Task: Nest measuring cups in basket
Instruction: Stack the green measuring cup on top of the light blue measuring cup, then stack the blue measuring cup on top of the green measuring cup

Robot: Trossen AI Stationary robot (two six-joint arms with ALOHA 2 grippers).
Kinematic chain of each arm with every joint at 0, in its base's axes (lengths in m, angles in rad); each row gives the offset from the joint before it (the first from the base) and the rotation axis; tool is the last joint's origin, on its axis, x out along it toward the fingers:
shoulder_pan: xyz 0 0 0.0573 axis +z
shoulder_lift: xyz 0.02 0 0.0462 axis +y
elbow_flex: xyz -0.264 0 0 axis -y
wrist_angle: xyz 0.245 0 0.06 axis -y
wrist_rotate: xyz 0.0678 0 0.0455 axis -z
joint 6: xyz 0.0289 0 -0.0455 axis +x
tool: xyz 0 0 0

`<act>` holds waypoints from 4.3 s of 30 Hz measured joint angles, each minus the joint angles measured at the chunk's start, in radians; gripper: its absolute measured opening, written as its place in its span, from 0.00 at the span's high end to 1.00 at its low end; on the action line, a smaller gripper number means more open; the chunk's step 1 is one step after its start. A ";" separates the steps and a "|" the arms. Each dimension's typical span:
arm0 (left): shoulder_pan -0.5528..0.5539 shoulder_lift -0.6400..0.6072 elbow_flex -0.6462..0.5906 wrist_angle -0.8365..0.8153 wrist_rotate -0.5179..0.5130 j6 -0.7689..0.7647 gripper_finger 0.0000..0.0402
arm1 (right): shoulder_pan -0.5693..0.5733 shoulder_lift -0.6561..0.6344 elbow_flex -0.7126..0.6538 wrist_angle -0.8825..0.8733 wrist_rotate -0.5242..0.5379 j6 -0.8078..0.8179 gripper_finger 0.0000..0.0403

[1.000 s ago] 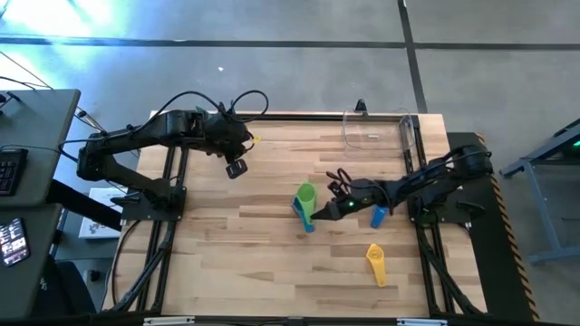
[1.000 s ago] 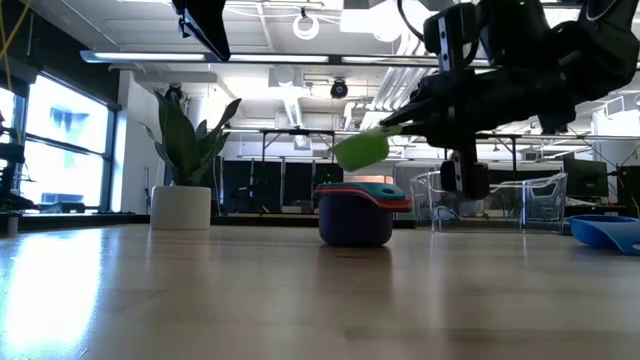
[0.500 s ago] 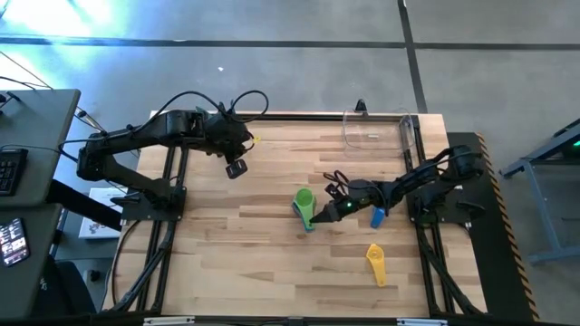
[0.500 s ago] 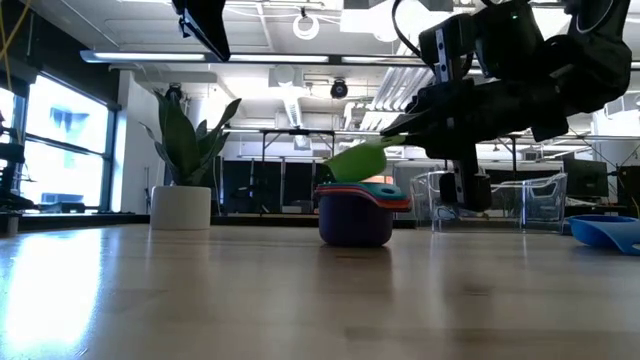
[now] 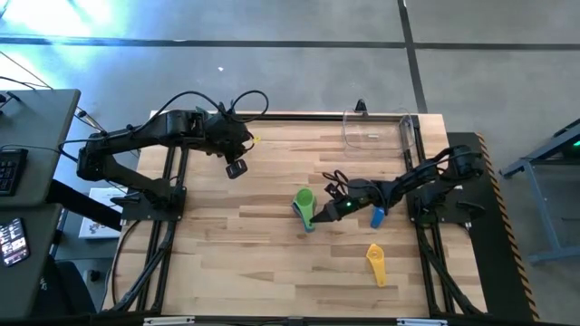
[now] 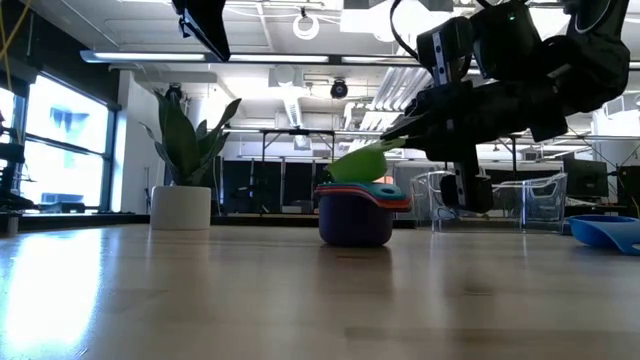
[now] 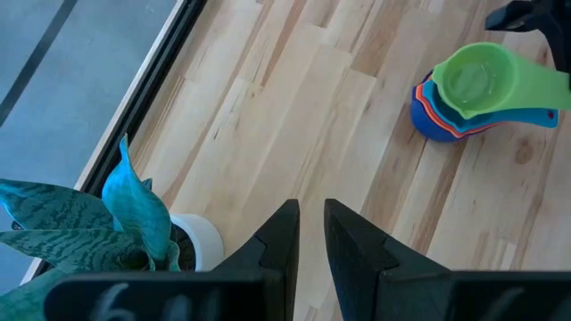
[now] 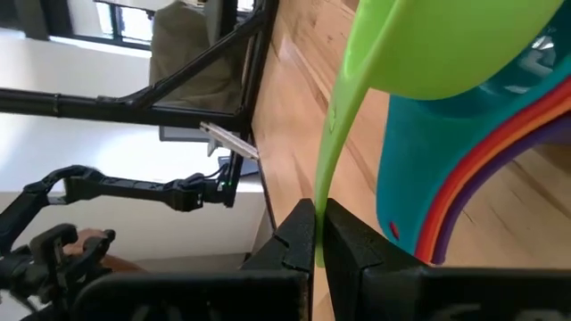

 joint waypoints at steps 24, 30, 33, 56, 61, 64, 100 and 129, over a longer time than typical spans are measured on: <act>0.000 0.000 0.000 -0.001 0.000 0.016 0.88 | -0.013 0.000 0.071 -0.171 -0.025 -0.053 0.90; 0.000 0.000 0.000 -0.001 0.000 0.017 0.88 | -0.016 0.000 0.071 -0.171 -0.037 -0.053 0.81; 0.000 0.000 0.000 -0.001 0.000 0.018 0.88 | -0.029 0.000 0.071 -0.171 -0.091 -0.043 0.80; 0.000 0.000 0.000 -0.002 0.000 0.018 0.88 | -0.043 -0.026 0.070 -0.228 -0.157 0.086 0.81; 0.000 0.000 0.000 -0.002 0.000 0.018 0.88 | -0.030 -0.142 0.070 -0.432 -0.082 0.069 0.81; 0.000 0.000 0.000 -0.002 0.000 0.019 0.88 | -0.037 -0.219 0.070 -0.543 0.004 0.059 0.81; 0.000 0.000 0.000 0.001 0.001 0.097 0.88 | 0.141 -0.642 0.258 -1.683 0.443 0.385 0.81; 0.000 0.000 0.000 0.059 0.001 0.086 0.88 | 0.104 -0.470 0.225 -1.929 0.448 0.314 0.81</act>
